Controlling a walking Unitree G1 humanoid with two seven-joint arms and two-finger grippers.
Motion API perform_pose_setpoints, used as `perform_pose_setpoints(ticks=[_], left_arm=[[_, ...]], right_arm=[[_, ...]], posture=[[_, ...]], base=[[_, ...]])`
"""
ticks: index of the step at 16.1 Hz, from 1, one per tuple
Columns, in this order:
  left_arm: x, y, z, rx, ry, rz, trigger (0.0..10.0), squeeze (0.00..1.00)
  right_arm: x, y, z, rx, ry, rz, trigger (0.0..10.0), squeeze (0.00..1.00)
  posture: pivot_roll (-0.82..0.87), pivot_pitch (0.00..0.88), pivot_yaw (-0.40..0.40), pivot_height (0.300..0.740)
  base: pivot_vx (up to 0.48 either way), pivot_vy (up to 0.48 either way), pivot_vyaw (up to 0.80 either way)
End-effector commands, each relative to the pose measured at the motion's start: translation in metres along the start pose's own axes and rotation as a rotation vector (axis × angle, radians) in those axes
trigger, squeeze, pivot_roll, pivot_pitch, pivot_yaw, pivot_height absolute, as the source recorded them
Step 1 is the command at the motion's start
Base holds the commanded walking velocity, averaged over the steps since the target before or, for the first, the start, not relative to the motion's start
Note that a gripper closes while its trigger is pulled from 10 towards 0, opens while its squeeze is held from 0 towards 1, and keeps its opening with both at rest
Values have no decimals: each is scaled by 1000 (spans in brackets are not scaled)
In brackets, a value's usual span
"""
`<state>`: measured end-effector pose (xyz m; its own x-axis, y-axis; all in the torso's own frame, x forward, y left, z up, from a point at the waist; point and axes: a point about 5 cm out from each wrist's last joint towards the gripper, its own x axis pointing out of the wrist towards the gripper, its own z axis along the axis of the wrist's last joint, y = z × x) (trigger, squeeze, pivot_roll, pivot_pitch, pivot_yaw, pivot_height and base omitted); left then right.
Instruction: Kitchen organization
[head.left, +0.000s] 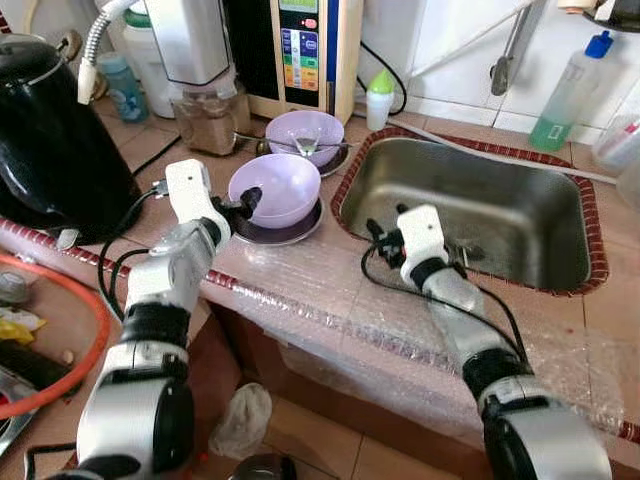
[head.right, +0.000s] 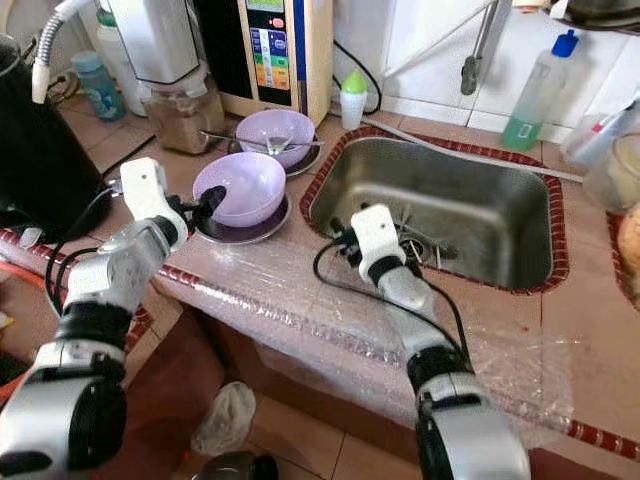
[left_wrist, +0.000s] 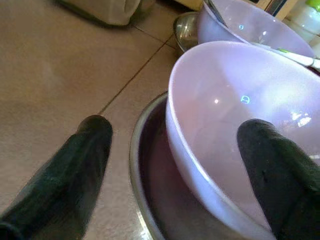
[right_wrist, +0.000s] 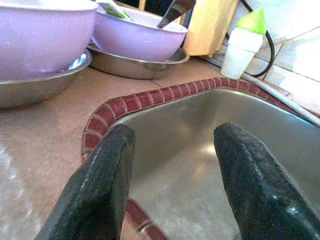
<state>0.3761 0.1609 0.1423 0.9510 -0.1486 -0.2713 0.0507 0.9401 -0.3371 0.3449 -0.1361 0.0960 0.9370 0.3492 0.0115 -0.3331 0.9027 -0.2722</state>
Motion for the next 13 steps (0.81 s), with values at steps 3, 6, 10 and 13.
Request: perform_pose_setpoints(ticks=[3,6,10,13], left_arm=[[6,3,12,-30,10,-3,0,0],[7,8,13,-54,32,9,0,0],[6,18,12,-38,63,33,0,0],[5,22,8,-31,80,28,0,0]], right_arm=[[-5,4,2,-14,-22,19,10000,0],[-7,4,2,-14,-17,15,10000,0],[-5,7,7,-16,-23,44,10000,0],[-5,9,12,-1,-46,67,10000,0]], posture=[[14,0,117,740],[14,0,118,740],[23,0,111,740],[31,0,102,740]], base=[[0,0,0],[0,0,0],[0,0,0],[0,0,0]])
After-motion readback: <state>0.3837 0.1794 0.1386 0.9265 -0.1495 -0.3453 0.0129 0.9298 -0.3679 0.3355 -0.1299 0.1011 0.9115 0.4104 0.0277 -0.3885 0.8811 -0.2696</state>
